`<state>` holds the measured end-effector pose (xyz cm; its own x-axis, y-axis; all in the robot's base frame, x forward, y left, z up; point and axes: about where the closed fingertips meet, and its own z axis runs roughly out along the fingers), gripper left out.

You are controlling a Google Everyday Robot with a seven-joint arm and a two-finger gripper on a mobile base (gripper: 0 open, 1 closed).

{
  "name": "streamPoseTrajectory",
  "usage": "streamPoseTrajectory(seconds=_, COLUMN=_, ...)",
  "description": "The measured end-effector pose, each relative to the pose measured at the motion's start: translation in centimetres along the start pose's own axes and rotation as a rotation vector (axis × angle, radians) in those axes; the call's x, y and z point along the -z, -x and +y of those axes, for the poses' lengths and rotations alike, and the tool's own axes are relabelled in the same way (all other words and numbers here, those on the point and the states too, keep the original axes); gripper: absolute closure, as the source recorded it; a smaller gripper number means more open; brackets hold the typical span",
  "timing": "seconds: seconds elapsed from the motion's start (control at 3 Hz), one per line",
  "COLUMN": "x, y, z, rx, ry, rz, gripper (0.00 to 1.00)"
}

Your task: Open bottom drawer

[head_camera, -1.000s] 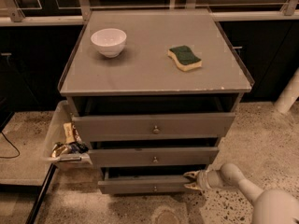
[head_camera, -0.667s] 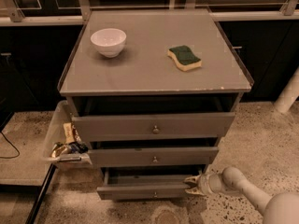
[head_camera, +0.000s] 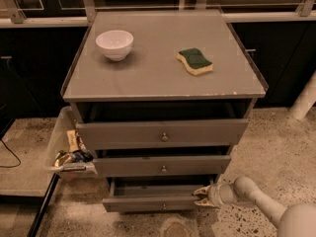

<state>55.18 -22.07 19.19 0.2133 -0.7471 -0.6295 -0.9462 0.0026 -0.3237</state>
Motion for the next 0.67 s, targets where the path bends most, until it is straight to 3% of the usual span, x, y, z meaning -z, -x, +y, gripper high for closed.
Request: streamPoseTrajectory(seconds=0.67, x=-0.46, y=-0.26, z=-0.16, rx=-0.014, ry=0.005, rz=0.016, gripper=0.11)
